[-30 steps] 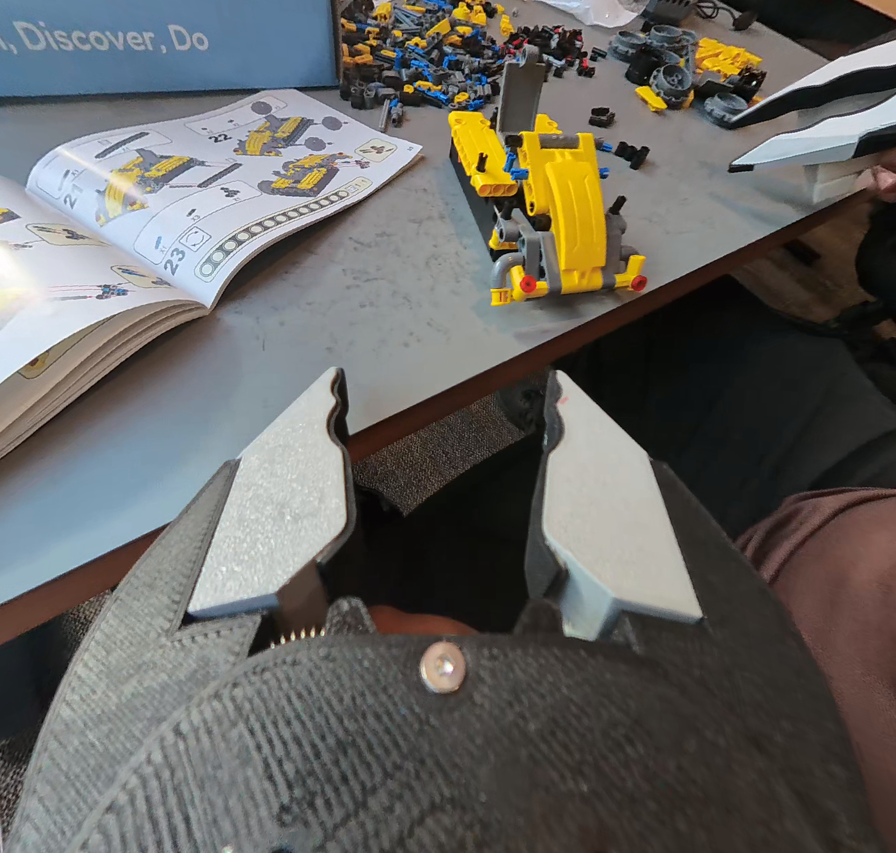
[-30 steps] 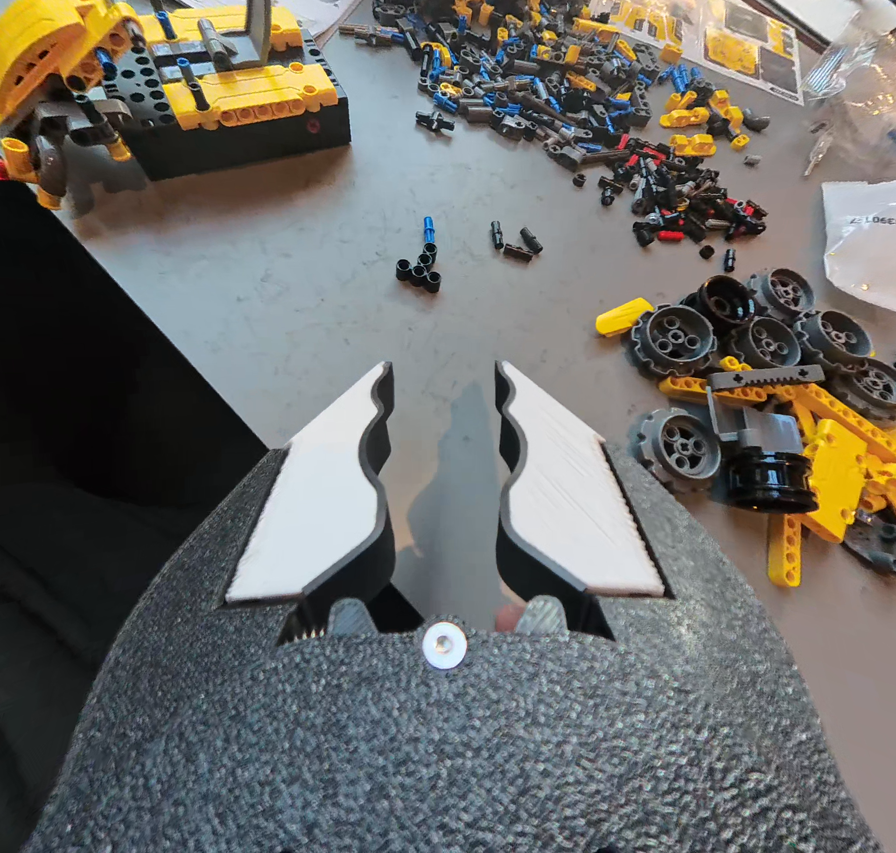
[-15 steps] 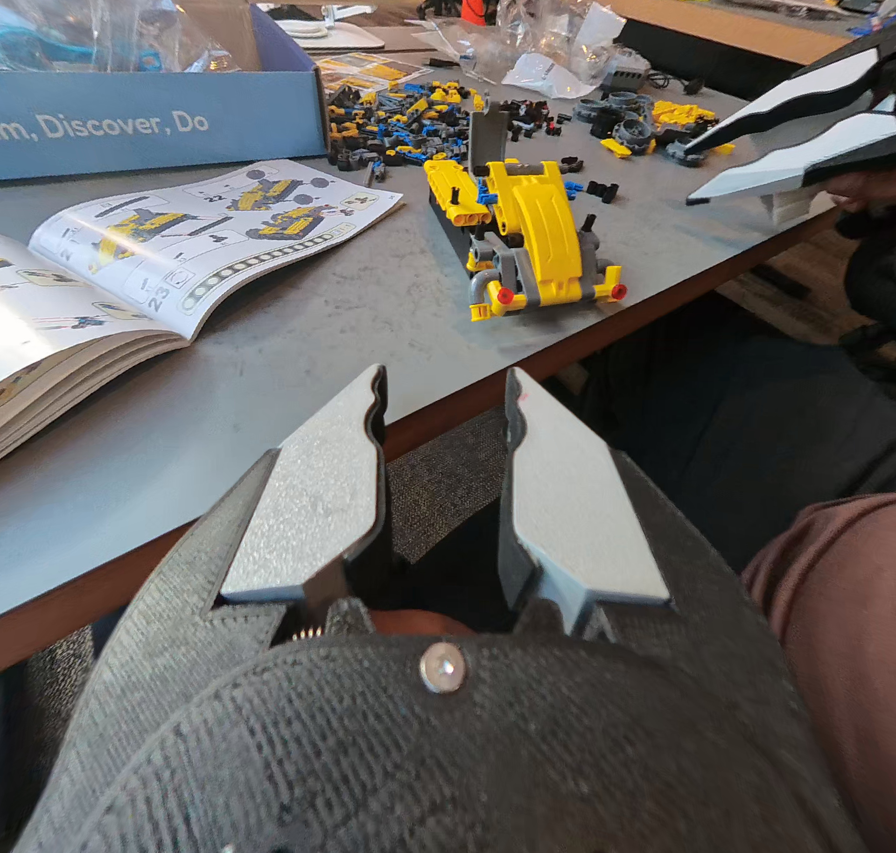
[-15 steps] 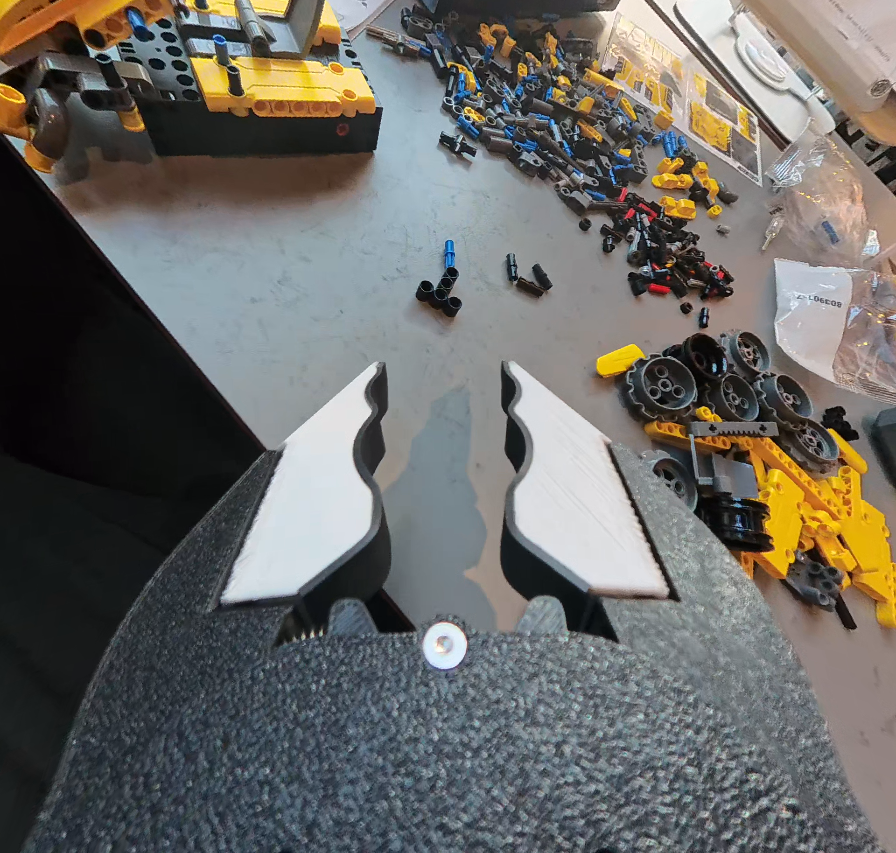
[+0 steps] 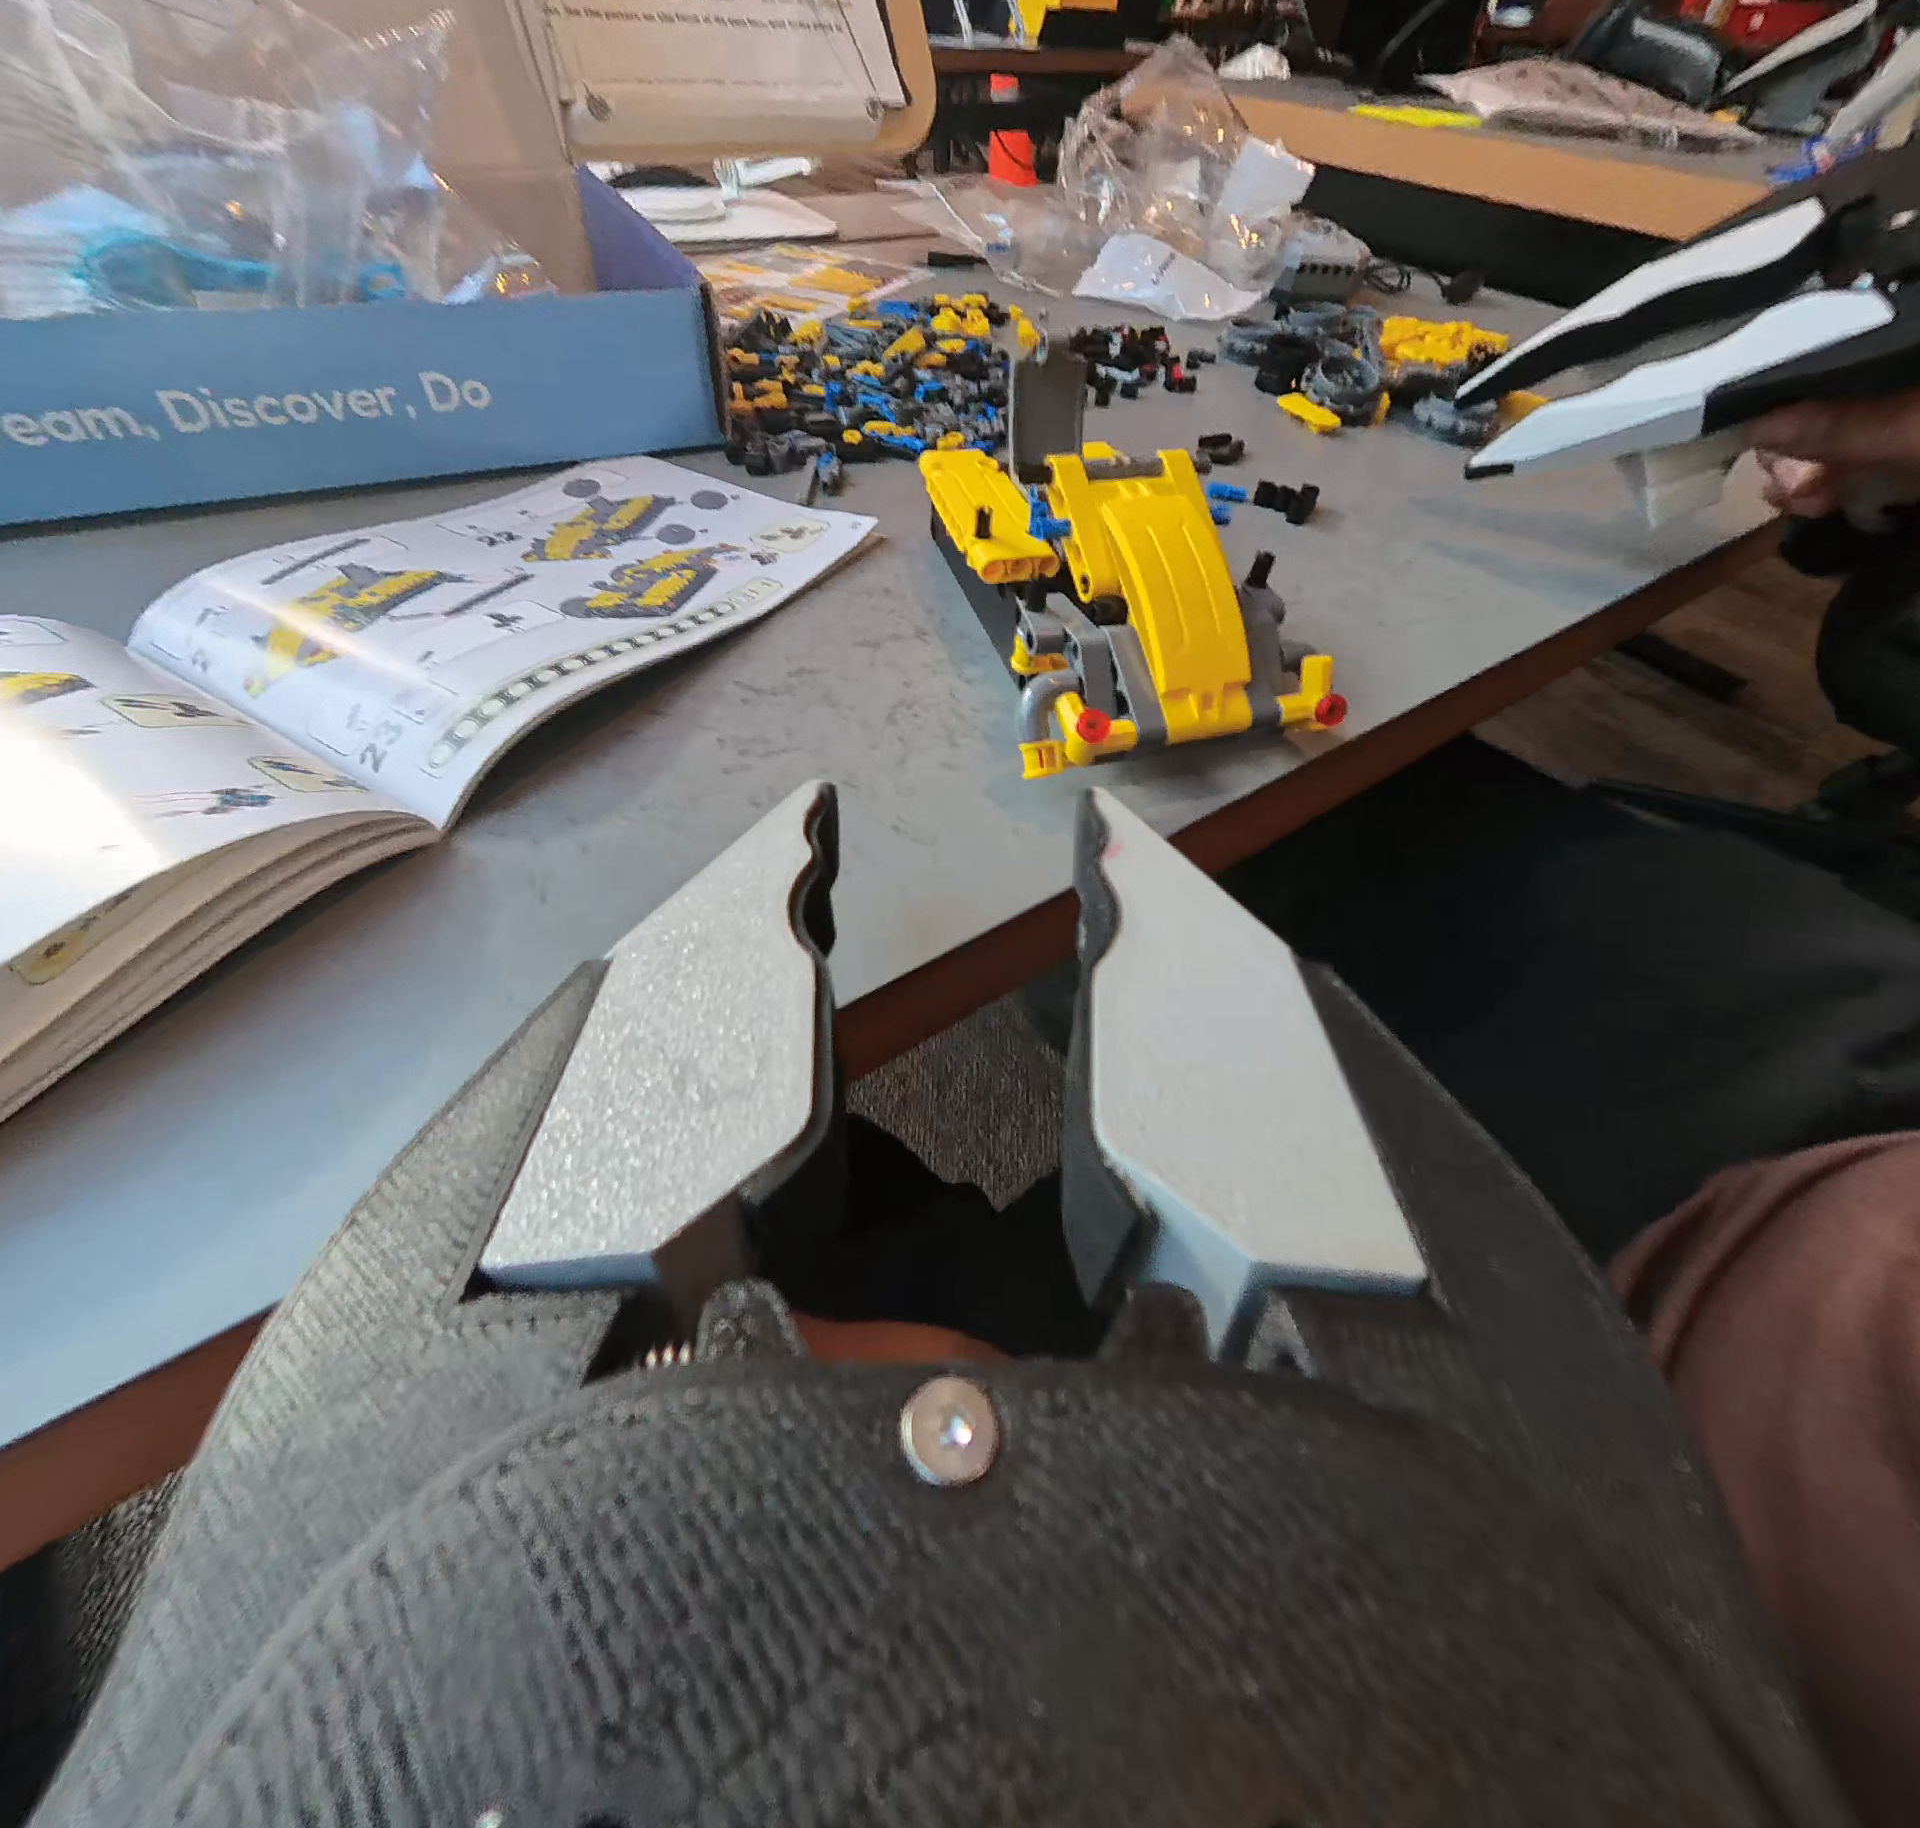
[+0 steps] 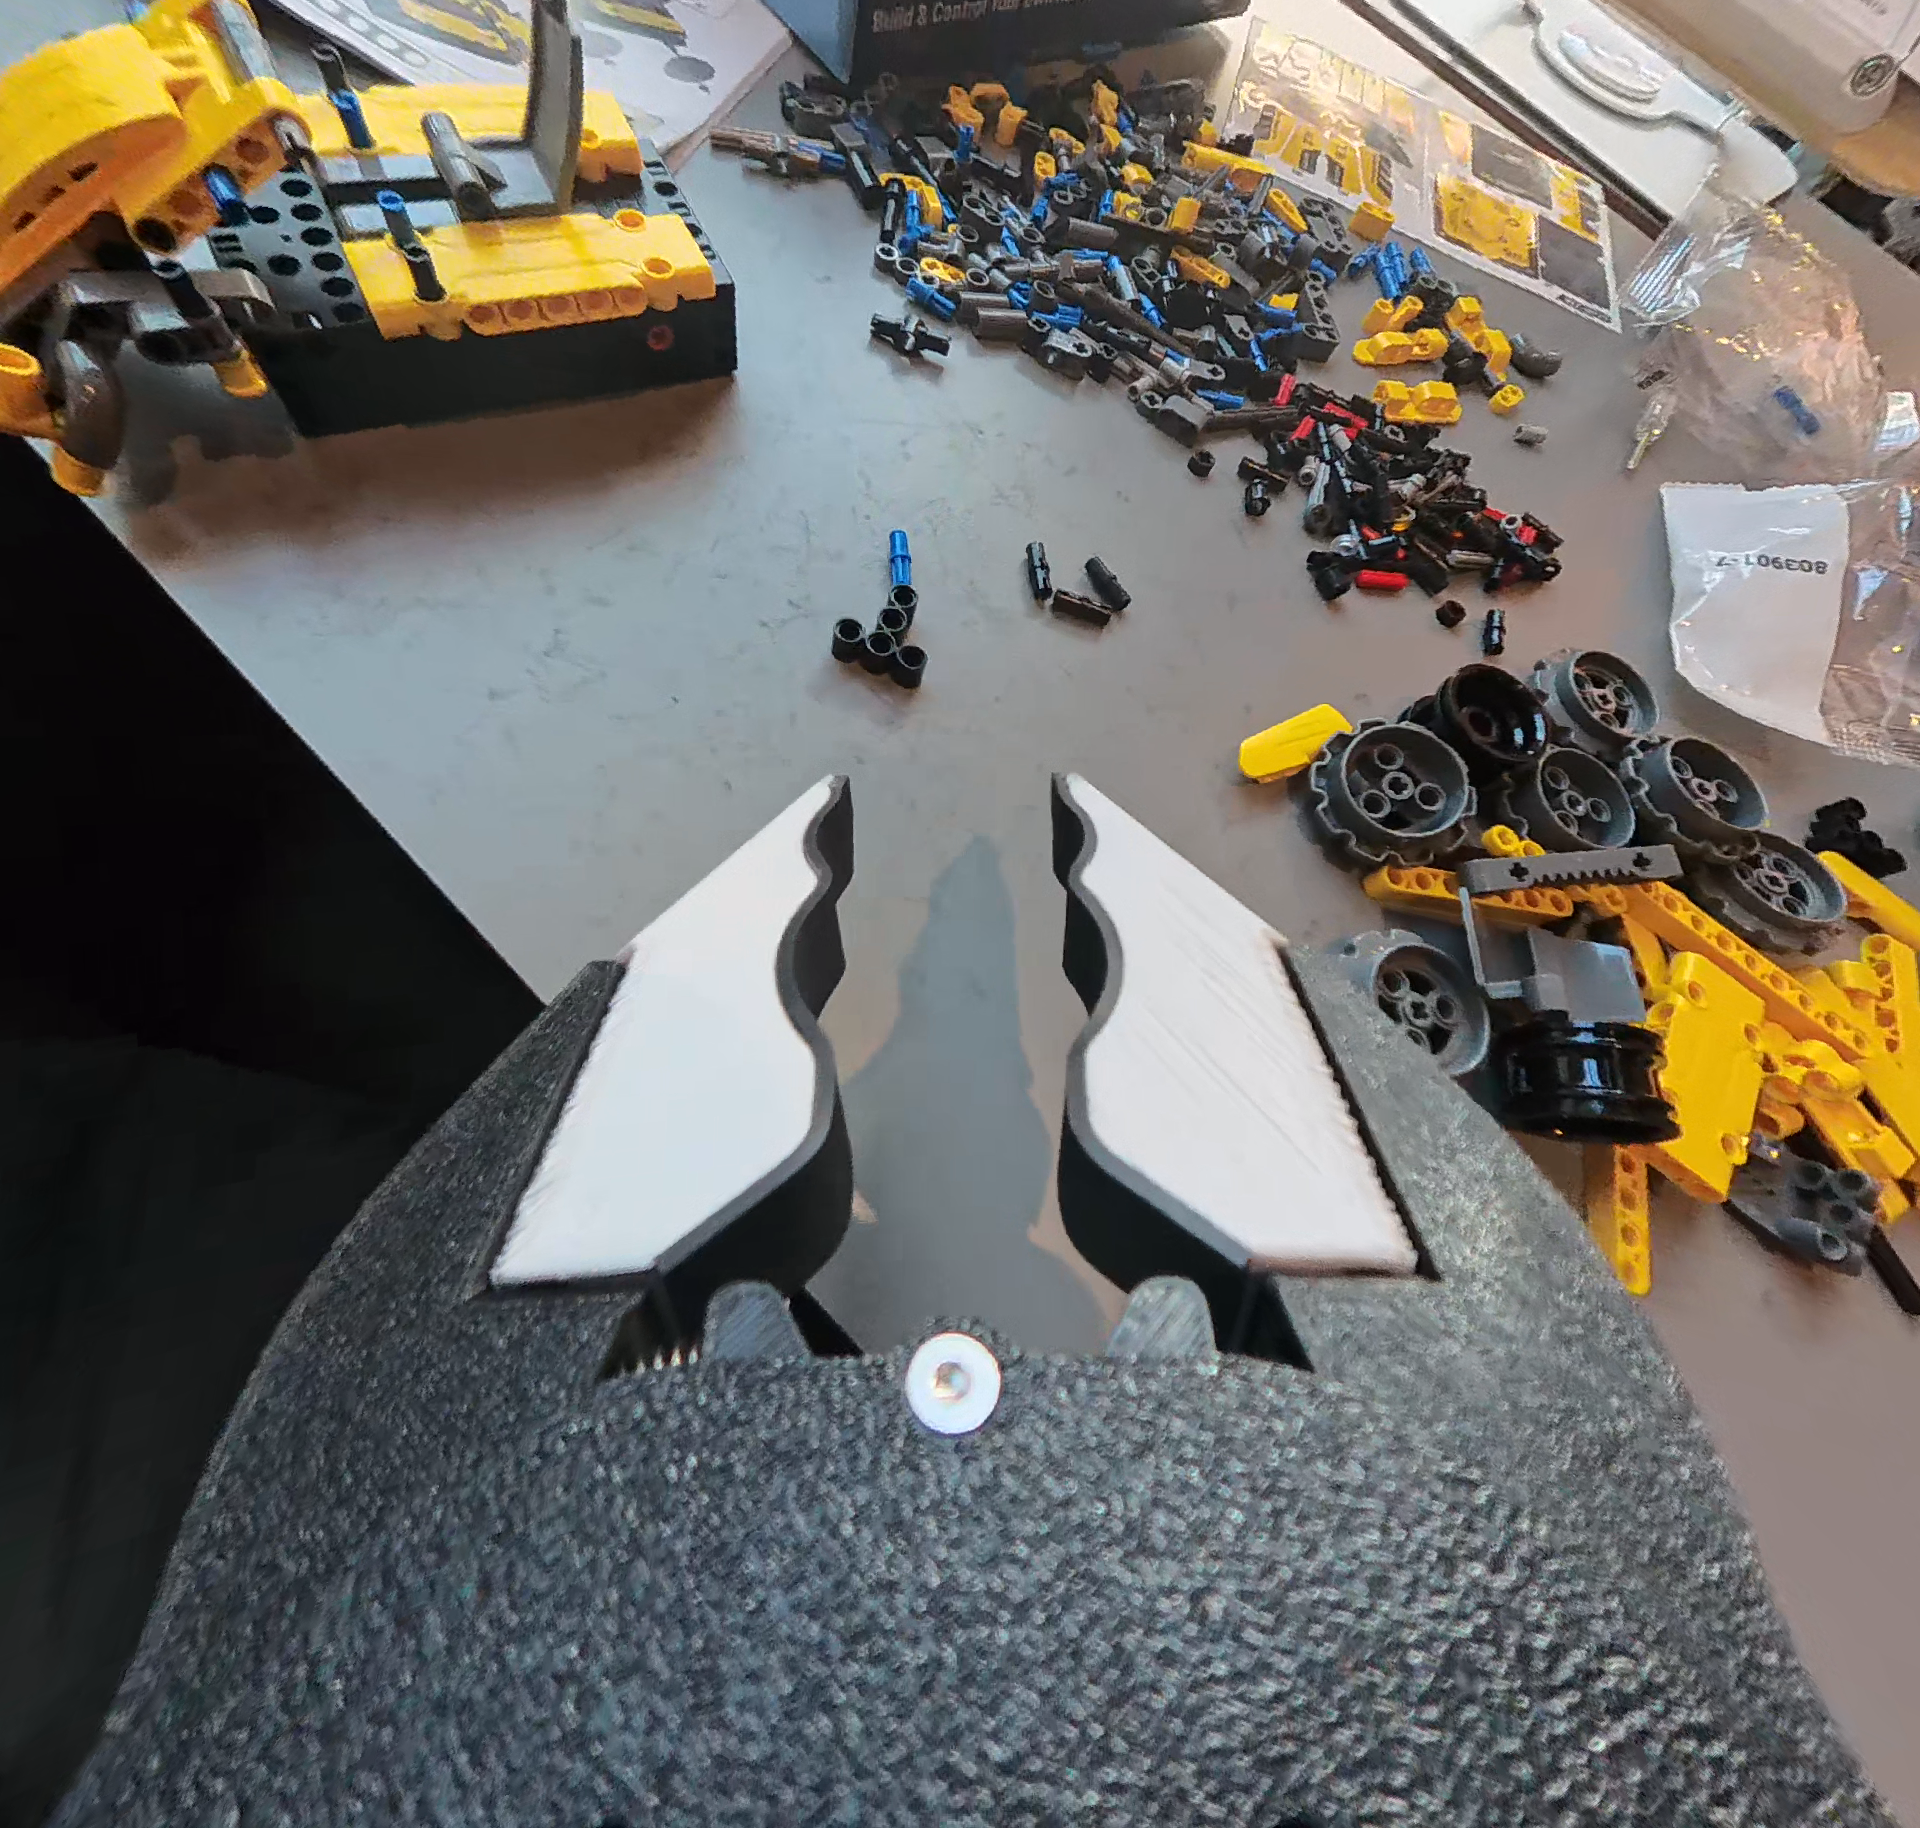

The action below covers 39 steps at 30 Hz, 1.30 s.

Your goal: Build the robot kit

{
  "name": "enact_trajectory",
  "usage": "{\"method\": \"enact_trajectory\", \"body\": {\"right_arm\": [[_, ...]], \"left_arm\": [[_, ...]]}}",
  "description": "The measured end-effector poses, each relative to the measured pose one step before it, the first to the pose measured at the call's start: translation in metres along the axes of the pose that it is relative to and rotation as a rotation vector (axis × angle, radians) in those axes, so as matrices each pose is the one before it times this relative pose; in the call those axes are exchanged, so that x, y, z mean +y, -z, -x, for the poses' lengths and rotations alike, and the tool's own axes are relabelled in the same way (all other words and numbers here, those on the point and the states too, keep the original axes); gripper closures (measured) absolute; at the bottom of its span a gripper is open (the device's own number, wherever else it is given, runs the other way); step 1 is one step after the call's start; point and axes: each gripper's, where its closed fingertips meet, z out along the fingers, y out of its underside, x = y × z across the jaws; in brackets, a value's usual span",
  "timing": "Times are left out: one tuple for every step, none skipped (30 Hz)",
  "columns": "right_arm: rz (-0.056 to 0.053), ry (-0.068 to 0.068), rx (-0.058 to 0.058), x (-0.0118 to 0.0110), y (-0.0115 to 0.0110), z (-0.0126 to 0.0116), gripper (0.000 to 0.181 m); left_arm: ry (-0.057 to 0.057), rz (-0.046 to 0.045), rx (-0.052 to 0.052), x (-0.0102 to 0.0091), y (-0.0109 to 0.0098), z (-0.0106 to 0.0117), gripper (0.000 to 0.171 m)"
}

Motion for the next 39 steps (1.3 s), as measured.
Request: {"method": "enact_trajectory", "body": {"right_arm": [[-0.0036,-0.0097,-0.0224,-0.00219,-0.00093,0.00309,0.146],[-0.0052,-0.0064,-0.022,-0.00237,-0.0008,0.00336,0.146],[-0.0042,-0.0011,-0.0146,-0.00241,-0.00057,0.00231,0.146],[-0.0037,0.004,-0.01,-0.00267,-0.00031,0.00134,0.147],[-0.0082,0.0053,-0.0095,-0.00333,-0.00005,0.00084,0.151],[-0.0151,0.0067,-0.0161,-0.00443,0.00011,0.00133,0.158],[-0.0177,0.0108,-0.0223,-0.00466,-0.00007,0.00184,0.169],[-0.0176,0.0132,-0.0106,-0.00431,-0.00035,-0.0001,0.181],[-0.0204,0.0142,0.0024,-0.00408,-0.00074,-0.00223,0.181],[-0.0248,0.0176,-0.0041,-0.00424,-0.00096,-0.00123,0.181],[-0.0248,0.0165,-0.008,-0.00381,-0.00111,-0.00084,0.181],[-0.0153,0.0074,-0.0017,-0.0024,-0.00147,-0.00221,0.181],[-0.0052,-0.0022,-0.0073,-0.00148,-0.00212,-0.0019,0.181],[-0.002,-0.0064,-0.0202,-0.00217,-0.00288,-0.00059,0.181],[-0.0027,-0.0057,-0.0185,-0.00337,-0.00311,-0.00116,0.181],[-0.0031,-0.0034,-0.0076,-0.00429,-0.00322,-0.0029,0.181],[-0.001,-0.0033,-0.0043,-0.00431,-0.00347,-0.0034,0.181],[-0.0001,-0.0045,-0.0055,-0.00449,-0.0038,-0.00326,0.181],[-0.0078,-0.0004,-0.0038,-0.00525,-0.00382,-0.00296,0.181],[-0.0155,0.0051,0.0015,-0.00566,-0.00326,-0.00275,0.181],[-0.0153,0.0036,0.0032,-0.00489,-0.00265,-0.00203,0.181],[-0.0123,-0.002,-0.0028,-0.00328,-0.00223,-0.00034,0.181],[-0.0065,-0.006,-0.0072,-0.00129,-0.00171,0.00173,0.181],[0.0012,-0.0057,-0.0079,0.00106,-0.00107,0.00319,0.181],[0.0061,-0.0004,-0.0046,0.00287,-0.00026,0.00358,0.181],[0.0104,0.0062,0.0007,0.00427,0.00051,0.00358,0.181],[0.0152,0.0074,0.0045,0.00464,0.00126,0.00304,0.181],[0.0141,0.0037,0.0059,0.00367,0.0021,0.00246,0.181],[0.0086,-0.0011,0.0067,0.00206,0.0029,0.0018,0.181],[0.0079,-0.0018,0.0013,0.00099,0.00323,0.00222,0.181],[0.0098,-0.0021,-0.0042,0.00094,0.0031,0.00288,0.181],[0.0068,-0.0071,-0.0066,0.0011,0.00262,0.00285,0.181],[0.0001,-0.0116,-0.0035,0.00085,0.00236,0.00222,0.181],[-0.0039,-0.0142,-0.0044,0.00068,0.00201,0.00197,0.181],[0.0006,-0.0162,-0.0153,0.00074,0.00153,0.0029,0.181],[0.0044,-0.0132,-0.0159,0.00053,0.00117,0.00243,0.181],[0.0035,-0.0063,-0.0038,-0.00016,0.00128,0.00031,0.181],[0.0055,-0.0038,0.0017,-0.00024,0.00139,-0.00064,0.181],[0.0068,-0.0073,0.0018,-0.00016,0.00145,-0.00082,0.181]], "left_arm": [[0.0086,-0.02513,0.0041,-0.00383,0.00092,0.00151,0.13],[0.0142,-0.01403,-0.0012,-0.0024,-0.00017,0.00226,0.131],[0.0106,-0.00532,-0.0036,-0.00104,-0.00126,0.00236,0.13],[0.0021,0.00176,-0.0029,0.00075,-0.00206,0.00201,0.129],[0.0008,0.00686,-0.009,0.00139,-0.0026,0.00264,0.129],[0.0022,0.00359,-0.0035,0.00078,-0.00261,0.00153,0.13],[0.0067,-0.0002,0.0062,0.0004,-0.00251,0.00008,0.133],[0.0116,-0.00414,0.0208,-0.00059,-0.00164,-0.00181,0.142],[0.0196,-0.01478,0.0289,-0.00314,-0.00064,-0.00321,0.145],[0.0171,-0.02051,0.0327,-0.00429,-0.0003,-0.00417,0.147],[0.0023,-0.01406,0.0344,-0.00341,-0.00061,-0.00471,0.149],[-0.0083,-0.00786,0.0274,-0.0031,-0.00125,-0.0042,0.15],[-0.0172,-0.00763,0.0204,-0.00334,-0.00146,-0.0035,0.151],[-0.0263,-0.00388,0.0054,-0.00243,-0.00125,-0.00156,0.154],[-0.0269,0.00094,-0.0011,-0.00174,-0.00105,-0.00063,0.158],[-0.009,0.00703,-0.0043,-0.0013,-0.0011,0.00059,0.159],[0.0081,0.01583,-0.0024,0.00003,-0.00153,0.00183,0.158],[0.0169,0.01949,0.0067,0.0012,-0.00165,0.00215,0.157],[0.0169,0.02164,0.0063,0.00252,-0.00171,0.00326,0.157],[0.0077,0.02392,0.0022,0.00326,-0.0016,0.00395,0.158],[-0.003,0.0156,0.0019,0.00193,-0.00156,0.00262,0.158],[-0.0105,-0.00226,0.0007,-0.00007,-0.00016,0.00178,0.158],[-0.0154,-0.01485,-0.0046,-0.00126,0.00045,0.00112,0.159],[-0.018,-0.02251,-0.0085,-0.00163,0.00097,0.00081,0.161],[-0.0131,-0.02622,-0.011,-0.00166,0.00104,0.0006,0.162],[-0.0036,-0.02026,-0.0022,-0.00068,0.00059,-0.00082,0.162],[0.0037,-0.01049,0.0088,-0.00013,0.00036,-0.00249,0.162],[0.001,-0.00888,0.0111,-0.00056,0.00047,-0.00337,0.162],[-0.0053,-0.0096,0.0119,-0.00147,0.00083,-0.00369,0.162],[-0.0148,-0.00941,0.0041,-0.00217,0.00144,-0.00239,0.162],[-0.0248,-0.0115,0.0011,-0.00188,0.00165,-0.00161,0.162],[-0.0248,-0.00872,0.0021,-0.00056,0.00131,-0.00123,0.163],[-0.0134,0.00104,0.0071,0.00032,0.00074,-0.00139,0.163],[-0.0023,0.00275,0.0134,-0.00038,0.00067,-0.00229,0.163],[0.0001,-0.00126,0.0113,-0.00067,0.0012,-0.00255,0.162],[0.0002,0.00155,0.0071,0.00015,0.00169,-0.00277,0.161],[0.0,0.00245,0.001,0.00014,0.00235,-0.00246,0.161],[-0.0019,-0.00444,0.0021,-0.00075,0.00264,-0.00316,0.161],[-0.0055,-0.00169,0.0035,-0.00036,0.00189,-0.00311,0.161]]}}
